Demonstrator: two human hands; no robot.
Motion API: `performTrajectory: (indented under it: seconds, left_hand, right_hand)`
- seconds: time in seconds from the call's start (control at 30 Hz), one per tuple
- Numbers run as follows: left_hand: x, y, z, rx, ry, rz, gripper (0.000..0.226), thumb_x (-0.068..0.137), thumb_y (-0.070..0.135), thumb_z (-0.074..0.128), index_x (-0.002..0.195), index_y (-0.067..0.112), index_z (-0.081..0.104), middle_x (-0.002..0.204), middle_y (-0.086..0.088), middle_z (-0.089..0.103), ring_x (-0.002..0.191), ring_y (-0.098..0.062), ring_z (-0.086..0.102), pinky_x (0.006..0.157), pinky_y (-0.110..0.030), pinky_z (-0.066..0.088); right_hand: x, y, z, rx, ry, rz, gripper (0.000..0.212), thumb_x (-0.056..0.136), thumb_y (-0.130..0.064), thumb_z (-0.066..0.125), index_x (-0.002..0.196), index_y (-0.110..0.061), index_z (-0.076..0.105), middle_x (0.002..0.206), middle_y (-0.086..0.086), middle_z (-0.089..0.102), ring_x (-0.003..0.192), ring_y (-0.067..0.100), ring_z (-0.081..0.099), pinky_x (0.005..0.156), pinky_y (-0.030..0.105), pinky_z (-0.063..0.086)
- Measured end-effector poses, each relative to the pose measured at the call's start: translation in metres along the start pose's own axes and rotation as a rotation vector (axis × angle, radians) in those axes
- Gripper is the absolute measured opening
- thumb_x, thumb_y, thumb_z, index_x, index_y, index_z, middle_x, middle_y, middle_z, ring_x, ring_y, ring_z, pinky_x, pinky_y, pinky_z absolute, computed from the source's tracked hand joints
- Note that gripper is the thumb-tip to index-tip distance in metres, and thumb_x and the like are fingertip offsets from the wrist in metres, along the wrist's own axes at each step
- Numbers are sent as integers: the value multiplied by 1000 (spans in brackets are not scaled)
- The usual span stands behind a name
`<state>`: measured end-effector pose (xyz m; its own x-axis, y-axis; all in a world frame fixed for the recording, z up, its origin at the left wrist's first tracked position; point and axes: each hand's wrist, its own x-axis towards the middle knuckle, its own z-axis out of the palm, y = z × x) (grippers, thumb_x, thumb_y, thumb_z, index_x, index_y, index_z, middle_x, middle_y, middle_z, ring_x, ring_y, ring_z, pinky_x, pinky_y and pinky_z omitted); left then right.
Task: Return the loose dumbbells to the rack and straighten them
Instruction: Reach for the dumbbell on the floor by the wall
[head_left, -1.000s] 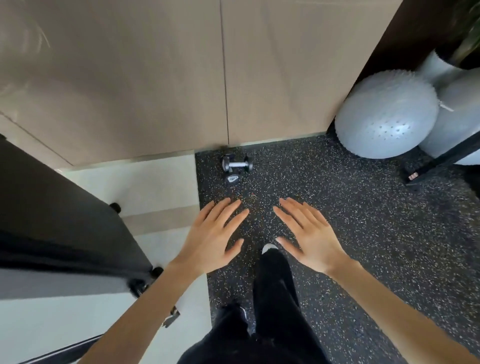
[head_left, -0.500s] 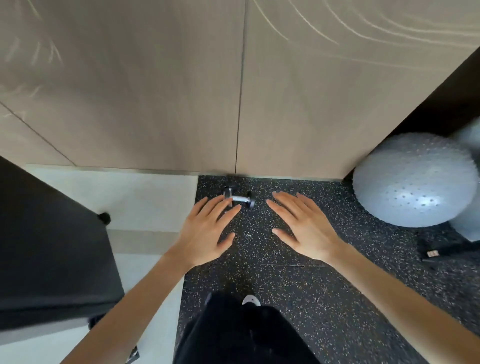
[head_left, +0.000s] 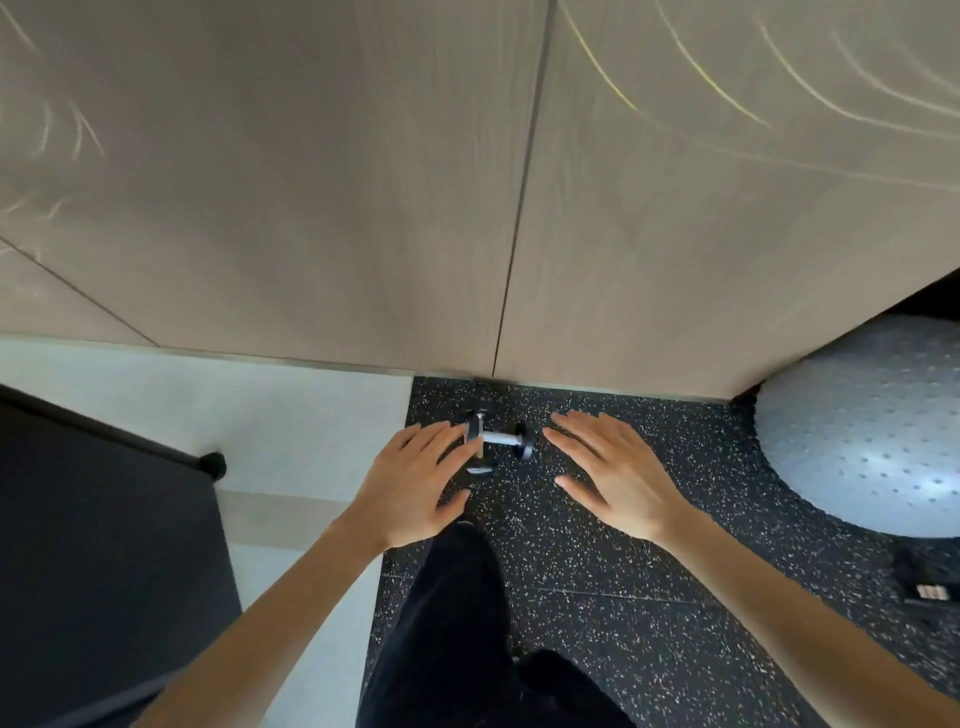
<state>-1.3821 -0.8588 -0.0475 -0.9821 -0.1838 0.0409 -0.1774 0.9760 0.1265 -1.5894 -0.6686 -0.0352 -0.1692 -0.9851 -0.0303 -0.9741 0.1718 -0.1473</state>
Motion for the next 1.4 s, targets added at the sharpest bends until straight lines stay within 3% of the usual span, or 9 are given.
performTrajectory:
  seconds: [0.27, 0.43, 0.6, 0.87, 1.0, 1.13, 1.23, 1.4]
  left_hand:
    - [86, -74, 25, -58, -27, -16, 59, 79, 39, 68, 132, 16, 55, 132, -8, 57, 121, -27, 53, 100, -44, 41]
    - [104, -98, 100, -85, -75, -86, 57, 80, 42, 65, 131, 17, 55, 132, -6, 57, 122, -25, 53, 101, -44, 41]
    - [119, -136, 246, -28, -106, -127, 59, 75, 46, 68, 128, 20, 58, 128, -3, 60, 118, -22, 57, 99, -43, 43]
    - [147, -185, 501, -14, -127, -208, 60, 76, 45, 69, 129, 20, 57, 130, -3, 59, 119, -22, 56, 98, -42, 43]
    - [155, -205, 597, -43, -139, -228, 60, 77, 43, 68, 131, 19, 56, 130, -5, 58, 120, -24, 55, 99, -45, 43]
    - [158, -218, 664, -38, -145, -244, 58, 81, 46, 55, 132, 19, 54, 132, -3, 57, 122, -22, 54, 101, -47, 40]
    - [157, -225, 692, -39, -156, -228, 58, 81, 47, 52, 132, 19, 54, 132, -3, 57, 122, -22, 54, 101, -47, 40]
    - [149, -233, 710, -20, -196, -213, 58, 83, 51, 47, 134, 21, 52, 135, 0, 55, 124, -20, 52, 103, -45, 38]
  right_hand:
    - [98, 57, 23, 31, -36, 53, 53, 90, -42, 47, 134, -13, 49, 136, 7, 53, 124, 25, 51, 102, 47, 42]
    - [134, 93, 90, 83, -62, 42, 52, 89, -40, 52, 132, -12, 50, 131, 5, 57, 118, 24, 55, 100, 43, 44]
    - [166, 143, 236, 169, -72, 92, 53, 90, -43, 45, 134, -13, 49, 131, 3, 57, 117, 20, 56, 102, 35, 38]
    - [208, 212, 528, 283, -185, 148, 56, 94, -46, 43, 143, -20, 34, 144, -4, 42, 131, 14, 40, 111, 32, 29]
    - [229, 230, 641, 360, -181, 142, 53, 95, -46, 41, 142, -21, 36, 145, -5, 41, 131, 14, 40, 110, 32, 30]
    - [247, 240, 721, 351, -237, 141, 57, 95, -52, 36, 145, -25, 28, 147, -8, 36, 133, 11, 34, 109, 29, 24]
    - [257, 244, 758, 349, -252, 185, 59, 93, -56, 36, 140, -21, 35, 138, -5, 47, 125, 14, 43, 101, 29, 34]
    - [264, 243, 786, 234, -240, 163, 51, 87, -64, 39, 114, -22, 49, 99, -5, 64, 83, 14, 59, 61, 28, 38]
